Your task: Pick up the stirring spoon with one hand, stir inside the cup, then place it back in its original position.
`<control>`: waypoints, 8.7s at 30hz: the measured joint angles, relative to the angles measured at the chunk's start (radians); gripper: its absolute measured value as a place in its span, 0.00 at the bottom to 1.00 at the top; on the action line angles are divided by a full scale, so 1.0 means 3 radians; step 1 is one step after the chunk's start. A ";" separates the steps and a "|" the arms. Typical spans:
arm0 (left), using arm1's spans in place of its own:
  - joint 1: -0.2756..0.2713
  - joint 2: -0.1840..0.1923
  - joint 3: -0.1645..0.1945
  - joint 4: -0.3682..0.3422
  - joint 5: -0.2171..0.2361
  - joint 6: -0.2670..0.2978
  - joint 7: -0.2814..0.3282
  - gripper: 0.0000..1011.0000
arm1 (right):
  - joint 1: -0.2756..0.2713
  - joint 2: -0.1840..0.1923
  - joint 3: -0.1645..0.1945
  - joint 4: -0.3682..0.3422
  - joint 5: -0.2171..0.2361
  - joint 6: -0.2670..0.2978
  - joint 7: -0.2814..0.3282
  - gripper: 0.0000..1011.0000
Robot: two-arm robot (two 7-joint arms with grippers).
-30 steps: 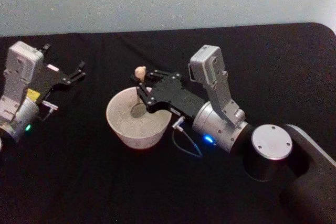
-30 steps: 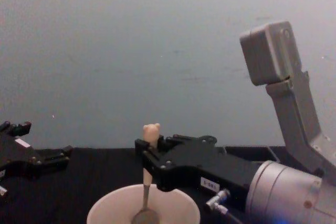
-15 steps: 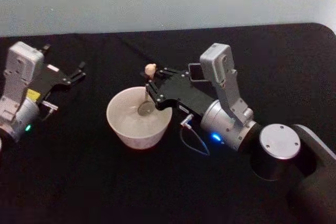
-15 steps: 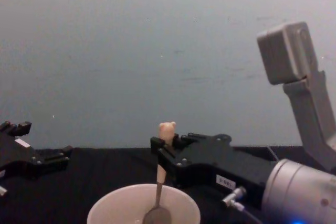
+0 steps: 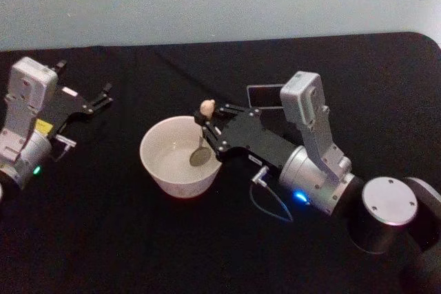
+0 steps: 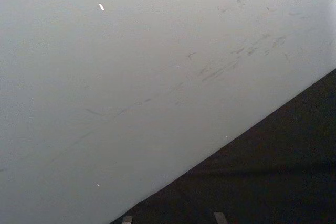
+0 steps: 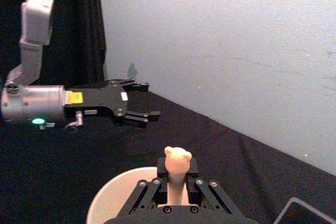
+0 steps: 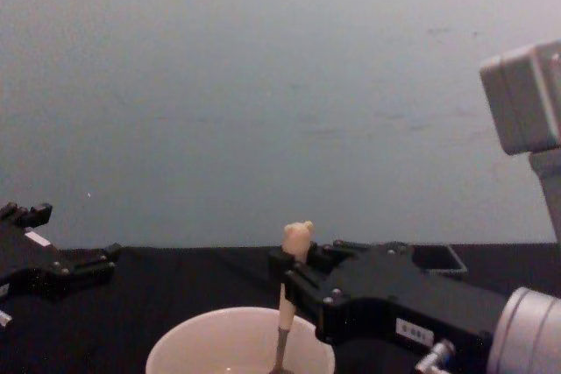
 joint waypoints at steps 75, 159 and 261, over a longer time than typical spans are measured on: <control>0.0000 0.0000 0.0000 0.0000 0.0000 0.0000 0.0000 0.99 | 0.0147 -0.0103 0.0011 -0.0079 0.0041 -0.0004 -0.0037 0.20; 0.0000 0.0000 0.0000 0.0000 0.0000 0.0000 0.0000 0.99 | -0.0054 0.0419 0.0422 -0.0330 0.0141 0.0468 -0.0205 0.20; 0.0000 0.0000 0.0000 0.0000 0.0000 0.0000 0.0000 0.99 | 0.0172 0.0090 0.0723 0.0497 -0.0269 0.0396 -0.0723 0.99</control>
